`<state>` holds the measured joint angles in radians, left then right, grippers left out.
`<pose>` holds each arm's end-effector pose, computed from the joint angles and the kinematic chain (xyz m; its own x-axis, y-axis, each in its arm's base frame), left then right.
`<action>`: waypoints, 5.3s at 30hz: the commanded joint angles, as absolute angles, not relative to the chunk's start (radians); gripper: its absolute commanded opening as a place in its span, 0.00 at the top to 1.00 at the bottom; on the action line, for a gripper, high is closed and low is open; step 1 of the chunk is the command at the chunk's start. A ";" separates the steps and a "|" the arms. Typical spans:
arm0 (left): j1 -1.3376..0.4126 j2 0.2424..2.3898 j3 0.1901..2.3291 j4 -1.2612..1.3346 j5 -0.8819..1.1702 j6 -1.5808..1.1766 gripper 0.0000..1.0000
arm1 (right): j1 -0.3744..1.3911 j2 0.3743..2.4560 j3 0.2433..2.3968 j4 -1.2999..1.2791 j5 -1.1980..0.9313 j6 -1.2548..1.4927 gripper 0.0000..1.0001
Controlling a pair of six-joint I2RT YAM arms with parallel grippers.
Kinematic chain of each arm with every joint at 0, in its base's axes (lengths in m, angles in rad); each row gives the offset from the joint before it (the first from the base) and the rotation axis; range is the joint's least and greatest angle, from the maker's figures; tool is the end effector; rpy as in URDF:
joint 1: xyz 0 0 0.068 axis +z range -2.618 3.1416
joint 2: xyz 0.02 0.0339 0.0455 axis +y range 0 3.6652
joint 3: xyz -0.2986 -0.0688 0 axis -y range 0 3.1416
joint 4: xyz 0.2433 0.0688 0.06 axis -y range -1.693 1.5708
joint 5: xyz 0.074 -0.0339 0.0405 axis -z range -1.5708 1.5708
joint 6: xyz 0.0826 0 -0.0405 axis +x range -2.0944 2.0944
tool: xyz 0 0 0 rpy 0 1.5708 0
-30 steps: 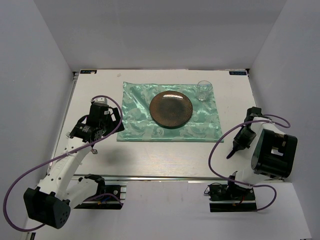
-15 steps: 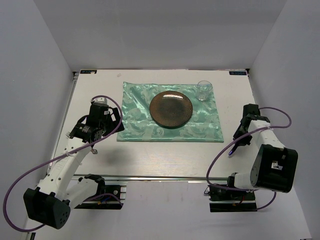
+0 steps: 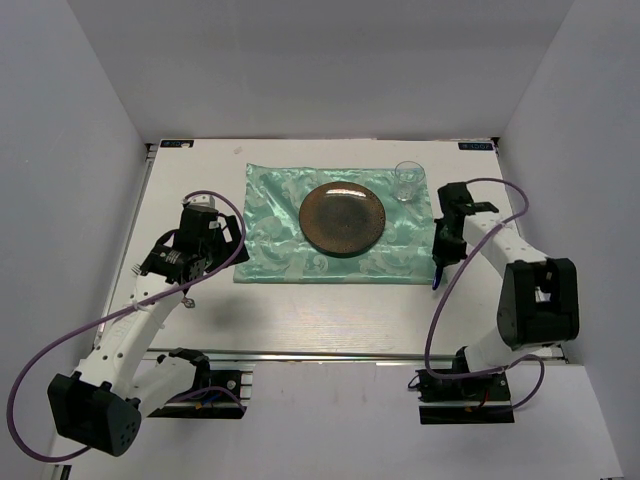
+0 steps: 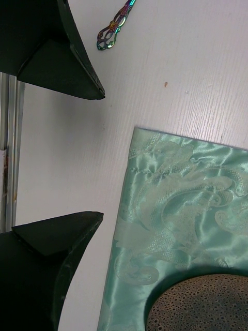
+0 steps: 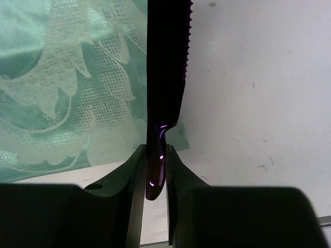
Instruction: Set the dinner table for one person
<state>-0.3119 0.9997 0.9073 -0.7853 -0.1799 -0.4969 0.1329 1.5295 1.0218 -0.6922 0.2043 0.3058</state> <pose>0.2002 -0.0490 0.2826 -0.7357 -0.2556 -0.6273 -0.1793 0.9665 -0.1836 0.3051 0.0239 0.2016 -0.8980 0.1774 -0.4026 0.2239 0.9720 -0.0712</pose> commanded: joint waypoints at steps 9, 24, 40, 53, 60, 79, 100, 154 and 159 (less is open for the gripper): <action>-0.316 1.002 0.897 -0.769 -0.173 -0.485 0.02 | 0.213 1.706 1.223 -0.723 0.226 0.184 1.00; -0.316 1.012 0.890 -0.761 -0.166 -0.482 0.02 | 0.247 1.850 1.281 -0.695 0.195 0.132 1.00; -0.316 1.014 0.887 -0.756 -0.160 -0.480 0.02 | 0.252 1.887 1.359 -0.706 0.158 0.112 1.00; -0.316 1.005 0.884 -0.756 -0.158 -0.480 0.02 | 0.250 1.959 1.335 -0.683 0.160 0.123 1.00; -0.316 1.005 0.884 -0.758 -0.158 -0.480 0.02 | 0.250 1.945 1.318 -0.670 0.152 0.162 0.85; -0.281 1.052 0.940 -0.914 -0.354 -0.808 0.02 | 0.259 1.545 1.329 -0.649 0.017 0.244 0.11; 0.181 1.342 0.686 -0.652 -0.407 -1.100 0.03 | 0.385 0.916 0.657 0.012 -0.758 0.474 0.11; 0.143 1.621 1.293 -0.673 0.259 -0.273 1.00 | 0.382 0.971 0.926 -0.321 -0.471 0.290 0.11; -0.056 1.788 1.472 -0.754 0.245 -0.209 1.00 | 0.382 1.008 1.003 -0.406 -0.382 0.249 0.11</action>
<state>0.0551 1.7107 1.3727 -0.6250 0.2260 -0.3202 0.3824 1.0027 0.9314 -0.3634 -0.4549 0.2977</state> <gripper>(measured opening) 0.008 0.891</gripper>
